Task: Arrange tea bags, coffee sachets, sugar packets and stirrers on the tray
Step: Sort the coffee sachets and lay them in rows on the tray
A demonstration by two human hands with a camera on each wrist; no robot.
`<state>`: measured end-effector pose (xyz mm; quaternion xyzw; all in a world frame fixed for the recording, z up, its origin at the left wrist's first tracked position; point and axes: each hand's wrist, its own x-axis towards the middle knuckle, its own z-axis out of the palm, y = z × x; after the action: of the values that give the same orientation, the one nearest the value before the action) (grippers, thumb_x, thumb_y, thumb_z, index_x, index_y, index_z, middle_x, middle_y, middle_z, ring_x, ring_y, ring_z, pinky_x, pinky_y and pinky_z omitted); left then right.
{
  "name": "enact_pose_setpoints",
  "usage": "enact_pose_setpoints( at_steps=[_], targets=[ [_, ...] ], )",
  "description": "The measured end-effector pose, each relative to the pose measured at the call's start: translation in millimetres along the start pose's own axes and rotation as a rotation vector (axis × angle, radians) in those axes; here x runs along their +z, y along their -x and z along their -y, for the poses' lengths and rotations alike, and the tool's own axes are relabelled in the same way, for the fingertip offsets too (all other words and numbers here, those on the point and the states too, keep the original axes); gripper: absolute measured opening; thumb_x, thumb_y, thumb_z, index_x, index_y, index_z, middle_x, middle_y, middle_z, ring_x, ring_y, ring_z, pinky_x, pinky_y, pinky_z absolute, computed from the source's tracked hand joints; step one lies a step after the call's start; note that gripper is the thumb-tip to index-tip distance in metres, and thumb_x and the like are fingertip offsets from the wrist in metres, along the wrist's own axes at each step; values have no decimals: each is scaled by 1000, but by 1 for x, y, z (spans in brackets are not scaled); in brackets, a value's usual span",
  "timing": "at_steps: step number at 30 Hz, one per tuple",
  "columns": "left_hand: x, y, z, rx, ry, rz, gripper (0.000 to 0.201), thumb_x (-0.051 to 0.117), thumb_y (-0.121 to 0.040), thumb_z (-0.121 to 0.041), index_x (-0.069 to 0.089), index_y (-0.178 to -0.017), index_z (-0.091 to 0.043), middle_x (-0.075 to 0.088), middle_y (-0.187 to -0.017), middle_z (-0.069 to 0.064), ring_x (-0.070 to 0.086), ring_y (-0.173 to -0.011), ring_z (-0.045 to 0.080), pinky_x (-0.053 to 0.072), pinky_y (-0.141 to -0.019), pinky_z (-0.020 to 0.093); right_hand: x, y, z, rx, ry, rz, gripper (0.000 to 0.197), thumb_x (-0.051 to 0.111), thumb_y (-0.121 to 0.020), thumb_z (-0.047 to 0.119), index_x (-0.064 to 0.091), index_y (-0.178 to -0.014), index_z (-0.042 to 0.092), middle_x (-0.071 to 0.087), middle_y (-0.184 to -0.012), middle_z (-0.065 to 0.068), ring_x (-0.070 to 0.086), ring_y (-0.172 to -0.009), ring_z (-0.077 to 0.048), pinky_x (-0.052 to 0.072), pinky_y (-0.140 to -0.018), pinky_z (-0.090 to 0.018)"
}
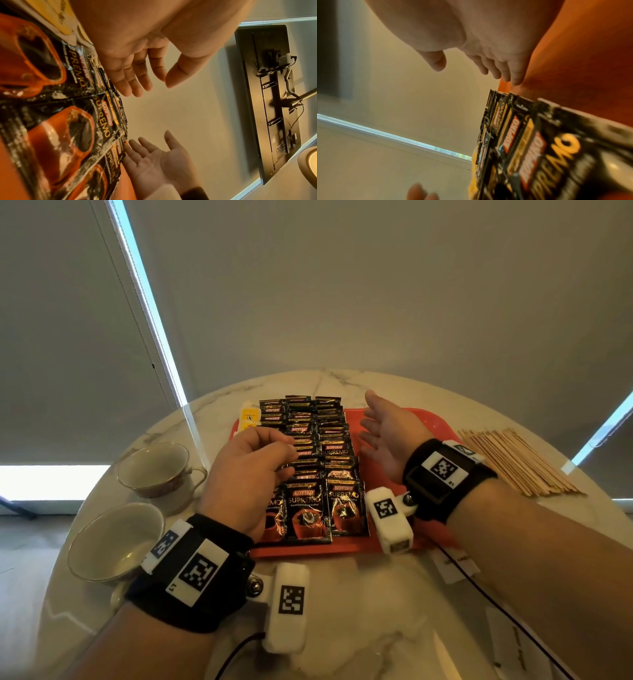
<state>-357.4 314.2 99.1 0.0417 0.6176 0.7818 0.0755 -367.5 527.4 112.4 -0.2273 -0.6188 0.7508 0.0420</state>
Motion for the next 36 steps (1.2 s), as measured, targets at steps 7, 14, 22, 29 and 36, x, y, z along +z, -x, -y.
enact_pose_setpoints(
  at_steps=[7,14,22,29,36],
  targets=[
    [-3,-3,1,-6,5,-11,19,68,-90,5,69,-88,-15,76,-110,5,74,-99,20,56,-74,28,9,-11,1,35,16,91,68,50,-103,48,32,-157,11,45,-155,-10,45,-141,-27,40,-102,-38],
    [-5,-7,5,-16,1,-4,19,69,-89,5,70,-89,-14,77,-113,7,74,-101,22,56,-75,28,6,-42,15,-9,44,-32,72,57,-99,52,35,-156,14,40,-158,-10,43,-140,-32,38,-115,-51],
    [-8,-8,4,-12,19,-5,23,69,-89,5,71,-83,-17,77,-107,4,74,-97,21,55,-75,31,18,-62,16,67,39,49,62,56,-99,52,47,-141,8,62,-124,-13,59,-127,-35,49,-107,-47],
    [-8,-8,2,-8,24,4,20,69,-90,5,71,-87,-15,78,-107,3,74,-97,21,55,-77,32,17,-76,27,75,70,25,67,52,-100,57,43,-150,13,51,-149,-11,58,-121,-28,47,-107,-48],
    [-6,-4,0,-10,9,2,18,68,-90,5,71,-88,-13,75,-108,7,72,-97,22,57,-77,32,18,-67,32,72,143,34,66,51,-99,57,44,-149,15,50,-150,-12,59,-119,-29,54,-96,-46]
  ],
)
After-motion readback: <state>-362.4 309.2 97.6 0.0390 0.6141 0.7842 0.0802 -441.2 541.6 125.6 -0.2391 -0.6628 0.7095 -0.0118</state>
